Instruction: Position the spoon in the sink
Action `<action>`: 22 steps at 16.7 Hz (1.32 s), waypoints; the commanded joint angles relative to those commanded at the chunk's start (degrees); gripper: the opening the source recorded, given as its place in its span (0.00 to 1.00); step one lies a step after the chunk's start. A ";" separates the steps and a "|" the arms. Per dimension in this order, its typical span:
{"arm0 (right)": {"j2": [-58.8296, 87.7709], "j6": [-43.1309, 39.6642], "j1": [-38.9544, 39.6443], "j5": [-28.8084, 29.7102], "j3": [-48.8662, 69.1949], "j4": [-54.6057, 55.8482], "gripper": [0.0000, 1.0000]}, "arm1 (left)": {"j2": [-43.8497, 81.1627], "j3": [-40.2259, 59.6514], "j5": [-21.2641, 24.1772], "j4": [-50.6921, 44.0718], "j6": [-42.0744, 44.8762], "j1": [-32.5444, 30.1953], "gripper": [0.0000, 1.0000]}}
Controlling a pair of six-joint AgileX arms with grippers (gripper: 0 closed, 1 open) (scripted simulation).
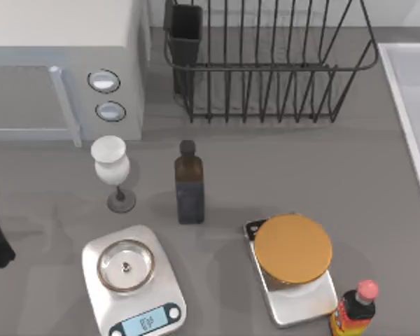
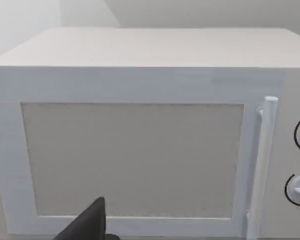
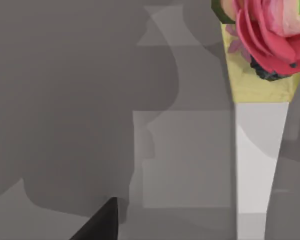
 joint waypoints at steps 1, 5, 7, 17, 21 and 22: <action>0.00 0.00 0.00 0.00 0.00 0.00 0.85 | 0.00 0.00 0.00 0.00 0.00 0.00 1.00; 0.00 0.00 0.00 0.00 0.00 0.00 0.55 | 0.00 0.00 0.00 0.00 0.00 0.00 1.00; 0.00 0.00 0.00 0.00 0.00 0.00 0.40 | 0.00 0.00 0.00 0.00 0.00 0.00 1.00; 0.00 0.00 0.00 0.00 0.00 0.00 0.00 | 0.00 0.00 0.00 0.00 0.00 0.00 1.00; -4.00 1.54 -0.10 -0.97 2.37 -5.50 0.00 | 0.00 0.00 0.00 0.00 0.00 0.00 1.00; -4.06 1.53 -0.13 -0.97 2.52 -5.66 0.00 | 0.00 0.00 0.00 0.00 0.00 0.00 1.00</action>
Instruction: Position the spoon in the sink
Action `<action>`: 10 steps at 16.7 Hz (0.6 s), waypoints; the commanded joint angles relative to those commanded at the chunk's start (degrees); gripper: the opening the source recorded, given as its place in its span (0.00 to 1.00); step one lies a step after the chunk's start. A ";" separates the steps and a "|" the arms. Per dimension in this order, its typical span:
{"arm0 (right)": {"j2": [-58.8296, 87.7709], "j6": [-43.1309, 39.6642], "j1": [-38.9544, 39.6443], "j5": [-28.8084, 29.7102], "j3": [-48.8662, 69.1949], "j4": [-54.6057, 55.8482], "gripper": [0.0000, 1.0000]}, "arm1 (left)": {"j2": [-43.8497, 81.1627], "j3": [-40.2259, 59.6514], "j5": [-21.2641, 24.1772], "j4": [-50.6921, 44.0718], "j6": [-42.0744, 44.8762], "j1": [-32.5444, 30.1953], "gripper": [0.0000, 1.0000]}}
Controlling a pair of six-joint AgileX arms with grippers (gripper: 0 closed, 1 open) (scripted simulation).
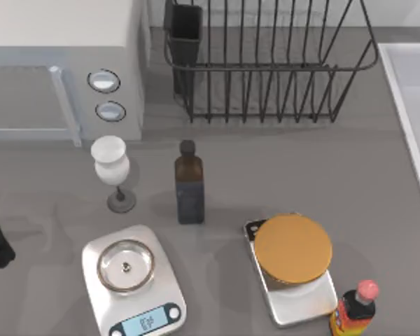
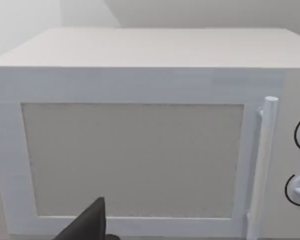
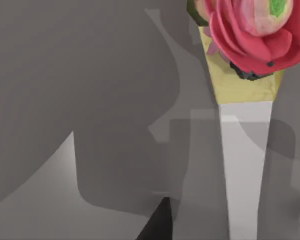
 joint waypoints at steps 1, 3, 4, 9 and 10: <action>-0.32 -0.02 -0.08 0.00 0.65 -0.73 0.00 | 0.00 0.00 0.00 0.00 0.00 0.00 1.00; -1.51 -0.16 -0.23 -0.03 3.08 -3.97 0.00 | 0.00 0.00 0.00 0.00 0.00 0.00 1.00; -2.30 -0.28 -0.27 -0.05 4.59 -6.49 0.00 | 0.00 0.00 0.00 0.00 0.00 0.00 1.00; -7.63 -0.49 -0.31 -0.02 13.13 -22.21 0.00 | 0.00 0.00 0.00 0.00 0.00 0.00 1.00; -8.64 -0.47 -0.29 0.00 14.52 -24.11 0.00 | 0.00 0.00 0.00 0.00 0.00 0.00 1.00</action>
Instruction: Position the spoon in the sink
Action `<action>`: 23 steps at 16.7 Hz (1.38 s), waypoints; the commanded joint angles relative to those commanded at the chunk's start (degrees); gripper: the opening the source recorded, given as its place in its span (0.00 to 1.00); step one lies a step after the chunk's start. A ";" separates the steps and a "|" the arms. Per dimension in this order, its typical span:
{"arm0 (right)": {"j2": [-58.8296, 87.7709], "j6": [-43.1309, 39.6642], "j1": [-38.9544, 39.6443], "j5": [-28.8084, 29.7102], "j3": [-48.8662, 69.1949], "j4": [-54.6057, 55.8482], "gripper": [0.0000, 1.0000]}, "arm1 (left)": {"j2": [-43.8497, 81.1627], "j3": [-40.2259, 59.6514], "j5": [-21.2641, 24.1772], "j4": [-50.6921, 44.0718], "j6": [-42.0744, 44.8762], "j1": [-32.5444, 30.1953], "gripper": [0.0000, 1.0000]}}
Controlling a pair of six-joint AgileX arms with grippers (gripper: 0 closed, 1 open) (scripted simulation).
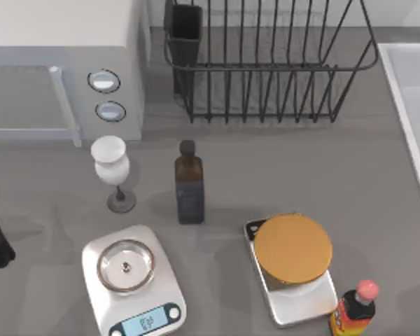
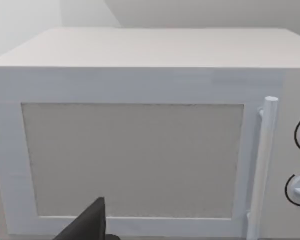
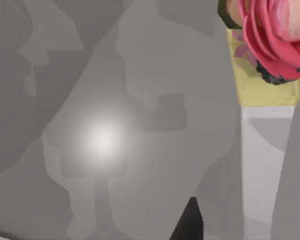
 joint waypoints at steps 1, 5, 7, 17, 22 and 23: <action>-0.77 0.02 0.02 0.01 1.02 -1.30 0.00 | 0.00 0.00 0.00 0.00 0.00 0.00 1.00; -1.29 0.05 0.05 0.01 1.66 -2.08 0.00 | 0.00 0.00 0.00 0.00 0.00 0.00 1.00; -1.05 0.14 0.10 -0.01 1.51 -1.95 0.00 | 0.00 0.00 0.00 0.00 0.00 0.00 1.00; 24.88 5.67 5.73 0.22 34.02 -13.36 0.00 | 0.00 0.00 0.00 0.00 0.00 0.00 1.00; 47.36 11.36 11.29 0.22 66.48 -23.35 0.00 | 0.00 0.00 0.00 0.00 0.00 0.00 1.00; 51.61 12.62 12.47 0.21 72.86 -25.17 0.00 | 0.00 0.00 0.00 0.00 0.00 0.00 1.00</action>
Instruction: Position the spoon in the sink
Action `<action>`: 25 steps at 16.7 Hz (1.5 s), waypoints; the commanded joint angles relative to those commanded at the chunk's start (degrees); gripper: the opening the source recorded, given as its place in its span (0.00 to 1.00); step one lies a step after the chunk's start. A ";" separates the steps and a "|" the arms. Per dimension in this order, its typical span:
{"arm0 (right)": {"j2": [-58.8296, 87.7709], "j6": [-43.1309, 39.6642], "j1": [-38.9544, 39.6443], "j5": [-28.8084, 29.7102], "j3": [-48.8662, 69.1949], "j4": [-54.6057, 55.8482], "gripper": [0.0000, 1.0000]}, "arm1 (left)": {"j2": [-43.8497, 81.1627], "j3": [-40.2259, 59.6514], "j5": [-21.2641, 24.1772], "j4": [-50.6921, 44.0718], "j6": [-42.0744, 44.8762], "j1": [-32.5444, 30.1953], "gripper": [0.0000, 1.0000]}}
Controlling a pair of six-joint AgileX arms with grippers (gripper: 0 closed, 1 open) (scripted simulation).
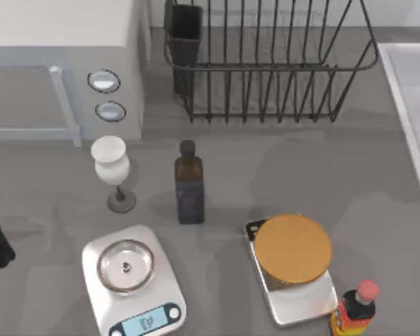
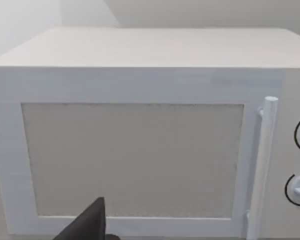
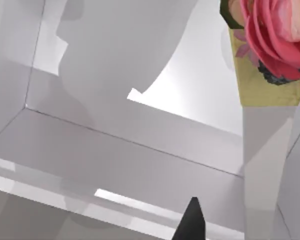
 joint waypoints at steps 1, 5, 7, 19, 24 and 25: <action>4.00 1.27 1.18 0.01 6.09 -1.66 0.00 | 0.00 0.00 0.00 0.00 0.00 0.00 1.00; 17.38 6.05 5.56 0.21 26.59 -6.67 0.00 | 0.00 0.00 0.00 0.00 0.00 0.00 1.00; 22.10 8.04 7.36 0.40 33.74 -8.05 0.00 | 0.00 0.00 0.00 0.00 0.00 0.00 1.00; 26.08 10.40 9.19 0.65 38.89 -7.49 0.00 | 0.00 0.00 0.00 0.00 0.00 0.00 1.00; 21.86 10.34 9.48 0.58 25.48 1.07 0.00 | 0.00 0.00 0.00 0.00 0.00 0.00 1.00; 21.00 10.35 9.49 0.57 22.26 3.03 0.00 | 0.00 0.00 0.00 0.00 0.00 0.00 1.00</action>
